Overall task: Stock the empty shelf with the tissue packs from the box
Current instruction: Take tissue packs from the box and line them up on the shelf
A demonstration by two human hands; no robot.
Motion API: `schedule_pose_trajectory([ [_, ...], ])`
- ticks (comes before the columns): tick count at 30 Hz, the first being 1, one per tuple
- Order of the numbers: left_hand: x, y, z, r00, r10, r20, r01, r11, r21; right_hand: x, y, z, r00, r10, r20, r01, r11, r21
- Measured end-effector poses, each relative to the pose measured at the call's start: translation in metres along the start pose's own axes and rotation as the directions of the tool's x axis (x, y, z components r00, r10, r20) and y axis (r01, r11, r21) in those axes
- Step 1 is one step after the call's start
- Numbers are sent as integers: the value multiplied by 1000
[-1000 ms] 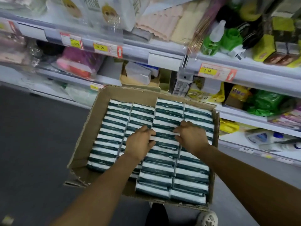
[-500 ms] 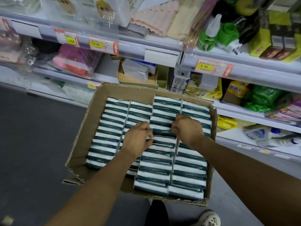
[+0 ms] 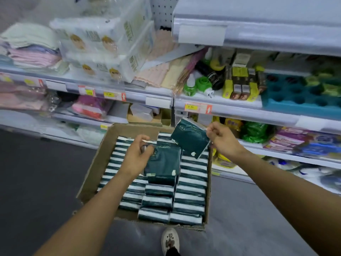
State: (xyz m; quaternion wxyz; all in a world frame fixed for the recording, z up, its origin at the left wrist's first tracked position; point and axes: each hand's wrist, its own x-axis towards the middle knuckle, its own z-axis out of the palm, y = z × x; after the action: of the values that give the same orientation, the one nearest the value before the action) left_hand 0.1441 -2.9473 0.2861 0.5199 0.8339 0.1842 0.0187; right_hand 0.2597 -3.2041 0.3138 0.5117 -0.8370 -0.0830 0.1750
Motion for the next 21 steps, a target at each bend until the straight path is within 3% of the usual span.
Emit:
schedule_pose_trajectory([
  [10, -37, 162, 76, 987, 160, 25, -155, 977, -144, -90, -24, -175, 979, 68, -194, -3, 949, 316],
  [21, -67, 326, 186, 928, 371, 34, -362, 920, -153, -189, -27, -364, 933, -8, -361, 140, 930, 341],
])
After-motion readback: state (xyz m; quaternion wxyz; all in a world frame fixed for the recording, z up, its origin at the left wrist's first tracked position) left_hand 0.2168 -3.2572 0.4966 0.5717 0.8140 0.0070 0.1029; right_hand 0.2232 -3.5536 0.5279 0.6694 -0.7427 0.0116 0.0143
